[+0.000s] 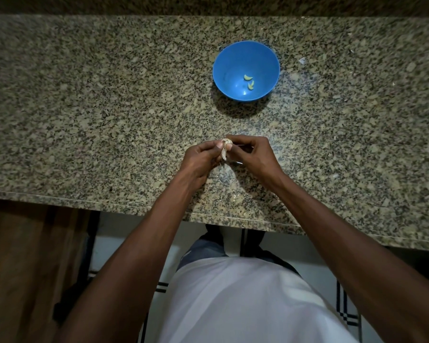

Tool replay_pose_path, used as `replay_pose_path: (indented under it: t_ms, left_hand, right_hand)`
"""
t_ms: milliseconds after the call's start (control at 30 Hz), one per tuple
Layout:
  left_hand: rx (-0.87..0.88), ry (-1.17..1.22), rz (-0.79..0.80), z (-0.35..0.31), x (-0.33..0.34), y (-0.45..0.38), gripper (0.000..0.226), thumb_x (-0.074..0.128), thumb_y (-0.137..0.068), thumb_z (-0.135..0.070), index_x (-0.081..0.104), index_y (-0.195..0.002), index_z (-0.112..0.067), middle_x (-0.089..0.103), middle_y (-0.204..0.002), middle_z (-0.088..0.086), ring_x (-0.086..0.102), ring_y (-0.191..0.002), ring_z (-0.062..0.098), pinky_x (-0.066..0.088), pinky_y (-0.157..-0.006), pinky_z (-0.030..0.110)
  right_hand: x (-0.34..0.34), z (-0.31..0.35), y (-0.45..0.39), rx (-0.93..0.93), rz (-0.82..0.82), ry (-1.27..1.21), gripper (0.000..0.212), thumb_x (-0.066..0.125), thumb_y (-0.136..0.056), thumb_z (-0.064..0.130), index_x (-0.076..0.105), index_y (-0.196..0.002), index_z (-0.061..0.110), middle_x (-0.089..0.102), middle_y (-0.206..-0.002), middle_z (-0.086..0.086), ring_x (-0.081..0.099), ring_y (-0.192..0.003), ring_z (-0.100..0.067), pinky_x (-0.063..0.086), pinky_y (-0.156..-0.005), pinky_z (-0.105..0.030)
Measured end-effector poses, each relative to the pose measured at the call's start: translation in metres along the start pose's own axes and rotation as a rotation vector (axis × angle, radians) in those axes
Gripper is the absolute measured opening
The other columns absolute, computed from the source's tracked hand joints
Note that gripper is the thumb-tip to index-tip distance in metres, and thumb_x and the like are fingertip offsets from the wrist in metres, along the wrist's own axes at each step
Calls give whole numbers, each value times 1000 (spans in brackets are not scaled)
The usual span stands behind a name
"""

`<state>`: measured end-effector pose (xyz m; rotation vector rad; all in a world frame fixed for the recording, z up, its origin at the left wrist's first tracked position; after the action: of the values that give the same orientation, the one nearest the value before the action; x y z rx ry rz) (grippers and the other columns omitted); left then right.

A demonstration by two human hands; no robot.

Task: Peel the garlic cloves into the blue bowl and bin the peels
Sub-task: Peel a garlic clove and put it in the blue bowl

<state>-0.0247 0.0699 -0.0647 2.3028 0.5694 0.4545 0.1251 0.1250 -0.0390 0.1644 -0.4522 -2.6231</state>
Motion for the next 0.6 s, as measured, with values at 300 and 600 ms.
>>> replay_pose_path:
  t_ms: [300,600]
  left_hand:
    - [43,-11,-55,0,-14,1,19,65,-100,-13,75,-115,-7,69,-103,5,60,-76,9,60,-78,23]
    - [131,26,-84,-5,-26,9,27,69,-92,6,66,-118,9,78,-104,11,77,-97,26,63,-89,38]
  right_hand:
    - [-4,4,-18,4,-38,256,36,71,-100,25,71,-132,10,79,-109,-6,77,-92,-17,63,-78,-37]
    - [0,24,-20,-254,-63,637,30,67,-102,19,73,-126,3,70,-120,-15,67,-93,-1,48,-75,-8]
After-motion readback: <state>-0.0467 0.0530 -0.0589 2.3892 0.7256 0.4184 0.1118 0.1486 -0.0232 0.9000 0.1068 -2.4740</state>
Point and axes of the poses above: each hand's wrist, its own y-axis away from the middle knuckle, its own x-axis out of the palm, z = x × y, the point moved 5 cm from there along -y, towards the middle knuckle
